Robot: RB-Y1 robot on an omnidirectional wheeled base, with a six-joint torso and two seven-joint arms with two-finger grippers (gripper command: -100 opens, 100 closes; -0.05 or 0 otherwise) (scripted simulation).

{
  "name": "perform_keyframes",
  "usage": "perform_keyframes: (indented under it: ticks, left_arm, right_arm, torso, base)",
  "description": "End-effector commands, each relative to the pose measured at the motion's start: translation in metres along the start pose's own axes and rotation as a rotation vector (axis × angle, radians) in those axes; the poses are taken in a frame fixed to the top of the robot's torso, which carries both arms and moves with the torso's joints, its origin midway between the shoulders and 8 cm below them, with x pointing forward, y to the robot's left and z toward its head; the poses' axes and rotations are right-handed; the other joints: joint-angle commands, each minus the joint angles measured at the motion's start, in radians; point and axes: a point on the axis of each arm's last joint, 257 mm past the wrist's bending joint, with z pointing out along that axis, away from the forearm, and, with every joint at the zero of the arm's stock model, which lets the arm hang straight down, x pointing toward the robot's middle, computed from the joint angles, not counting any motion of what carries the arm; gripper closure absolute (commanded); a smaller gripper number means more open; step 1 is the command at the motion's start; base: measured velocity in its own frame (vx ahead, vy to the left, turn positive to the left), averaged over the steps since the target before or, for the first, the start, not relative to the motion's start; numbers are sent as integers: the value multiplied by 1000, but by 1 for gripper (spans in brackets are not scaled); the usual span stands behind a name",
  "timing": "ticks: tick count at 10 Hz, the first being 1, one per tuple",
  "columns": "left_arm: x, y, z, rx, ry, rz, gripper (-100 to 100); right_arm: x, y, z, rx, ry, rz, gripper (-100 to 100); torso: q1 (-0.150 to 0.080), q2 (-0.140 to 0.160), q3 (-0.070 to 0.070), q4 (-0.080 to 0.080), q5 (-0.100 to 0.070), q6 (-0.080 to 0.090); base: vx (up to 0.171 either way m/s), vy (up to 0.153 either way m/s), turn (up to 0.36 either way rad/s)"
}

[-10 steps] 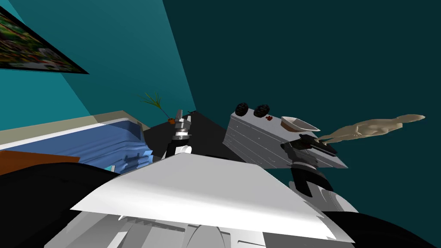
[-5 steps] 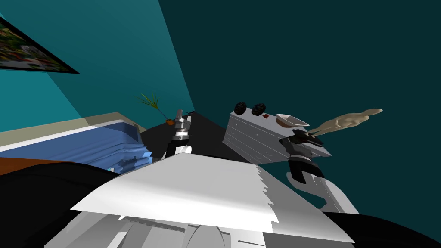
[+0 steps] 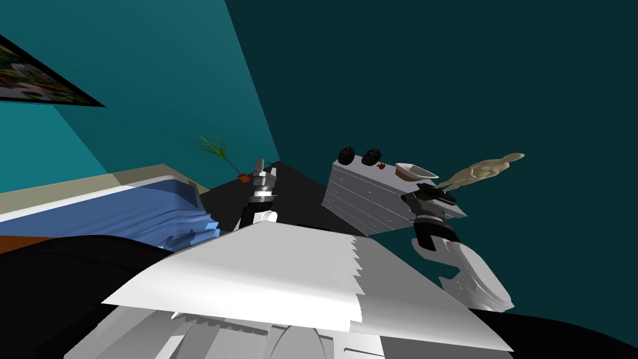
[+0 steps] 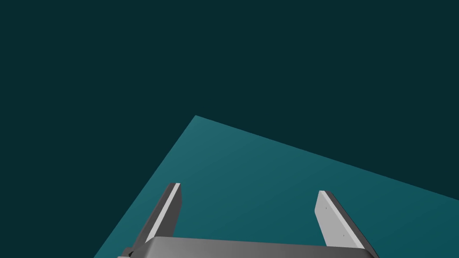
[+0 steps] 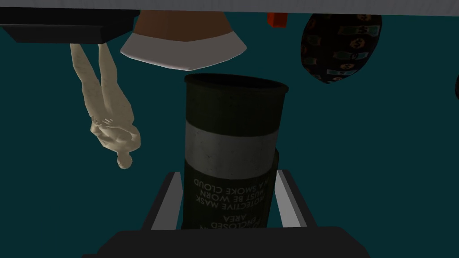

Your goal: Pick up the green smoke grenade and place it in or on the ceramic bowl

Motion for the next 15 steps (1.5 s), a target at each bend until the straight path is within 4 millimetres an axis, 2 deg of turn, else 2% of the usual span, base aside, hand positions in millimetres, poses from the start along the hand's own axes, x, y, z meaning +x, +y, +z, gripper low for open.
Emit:
perform_keyframes:
  ticks: [1,3,4,5,8,9,10,11,12,13,14,15]
  left_arm:
    - [0,0,0,0,0,0,0]
    - [0,0,0,0,0,0,0]
    - [0,0,0,0,0,0,0]
    - [0,0,0,0,0,0,0]
    - [0,0,0,0,0,0,0]
    - [0,0,0,0,0,0,0]
    - [0,0,0,0,0,0,0]
    - [0,0,0,0,0,0,0]
    - [0,0,0,0,0,0,0]
    - [0,0,0,0,0,0,0]
    - [0,0,0,0,0,0,0]
    - [0,0,0,0,0,0,0]
  right_arm:
    - [0,0,9,-5,-5,6,100]
    - [-10,10,34,-46,-24,8,100]
    - [-7,6,39,-35,-21,14,100]
    - [-14,11,52,-57,-33,12,100]
    - [-17,10,69,-65,-37,15,100]
    - [-28,15,83,-88,-51,10,100]
    - [-24,12,84,-79,-45,12,100]
    - [-37,17,98,-101,-60,7,100]
    - [-32,13,98,-93,-52,8,100]
    - [-46,19,110,-117,-68,0,100]
    - [-40,13,112,-105,-57,1,100]
    - [-56,19,123,-130,-75,-8,100]
  torso:
    - [0,0,0,0,0,0]
    - [0,-1,0,0,0,0]
    - [1,-1,-1,0,1,0]
    - [1,-2,-1,0,1,-1]
    - [1,-3,-1,0,2,-1]
    - [1,-3,-1,0,1,0]
    - [1,-4,-2,0,2,-1]
    - [1,-3,-2,0,2,0]
    - [2,-4,-2,0,3,-1]
    - [2,-3,-2,0,2,-1]
    - [2,-4,-2,0,3,-1]
    - [2,-4,-2,0,2,-1]
  base:
    - [-18,19,-24]
    - [-14,24,-64]
    - [-2,16,-18]
    - [7,14,-34]
    - [14,10,-19]
    - [28,7,-29]
    - [28,3,-4]
    - [32,5,-18]
    - [34,-1,-6]
    - [45,0,-7]
    - [36,-3,1]
    - [47,-10,-5]
